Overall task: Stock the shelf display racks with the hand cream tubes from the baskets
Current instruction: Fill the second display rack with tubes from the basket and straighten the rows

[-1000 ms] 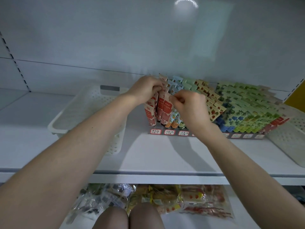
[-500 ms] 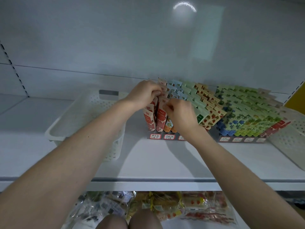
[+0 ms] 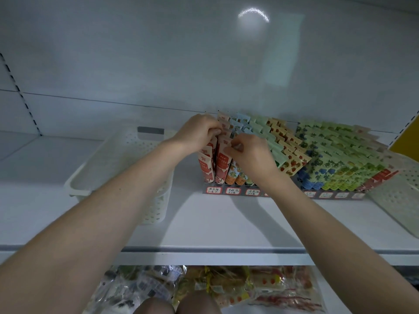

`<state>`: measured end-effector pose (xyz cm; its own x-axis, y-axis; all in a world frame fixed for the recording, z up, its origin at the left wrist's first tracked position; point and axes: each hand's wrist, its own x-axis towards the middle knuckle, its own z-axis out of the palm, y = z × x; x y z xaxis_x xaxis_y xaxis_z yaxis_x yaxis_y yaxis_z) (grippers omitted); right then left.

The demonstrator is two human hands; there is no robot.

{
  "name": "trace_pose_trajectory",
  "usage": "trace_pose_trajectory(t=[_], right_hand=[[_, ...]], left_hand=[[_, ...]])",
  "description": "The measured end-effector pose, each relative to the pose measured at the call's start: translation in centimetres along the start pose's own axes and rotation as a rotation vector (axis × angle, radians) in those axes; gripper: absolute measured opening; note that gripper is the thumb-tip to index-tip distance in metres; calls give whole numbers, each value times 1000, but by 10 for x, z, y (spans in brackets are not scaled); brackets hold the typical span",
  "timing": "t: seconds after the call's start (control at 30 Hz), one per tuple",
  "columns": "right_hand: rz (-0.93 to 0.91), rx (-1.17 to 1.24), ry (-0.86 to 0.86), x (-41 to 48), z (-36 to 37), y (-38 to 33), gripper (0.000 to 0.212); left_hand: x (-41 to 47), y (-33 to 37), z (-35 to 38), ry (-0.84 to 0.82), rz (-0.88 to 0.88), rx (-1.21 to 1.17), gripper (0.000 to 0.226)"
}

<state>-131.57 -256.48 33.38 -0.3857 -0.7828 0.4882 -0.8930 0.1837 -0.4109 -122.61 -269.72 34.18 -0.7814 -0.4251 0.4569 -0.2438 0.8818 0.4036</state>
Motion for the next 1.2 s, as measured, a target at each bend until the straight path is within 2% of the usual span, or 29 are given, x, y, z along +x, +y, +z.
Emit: trace_pose_trajectory(t=[0.53,1.03,1.2], right_hand=[[-41,21,40,3,-6,-2,26],[-10,2,-18,11,-7,-15,22],[-14,9,-15,13,-7,-11,25]], left_hand=[[-6,-3,0,40,2,-40,23],[-14,1,-5,185,50,-110,18],[-22,1,-20,304,-79,-71,23]])
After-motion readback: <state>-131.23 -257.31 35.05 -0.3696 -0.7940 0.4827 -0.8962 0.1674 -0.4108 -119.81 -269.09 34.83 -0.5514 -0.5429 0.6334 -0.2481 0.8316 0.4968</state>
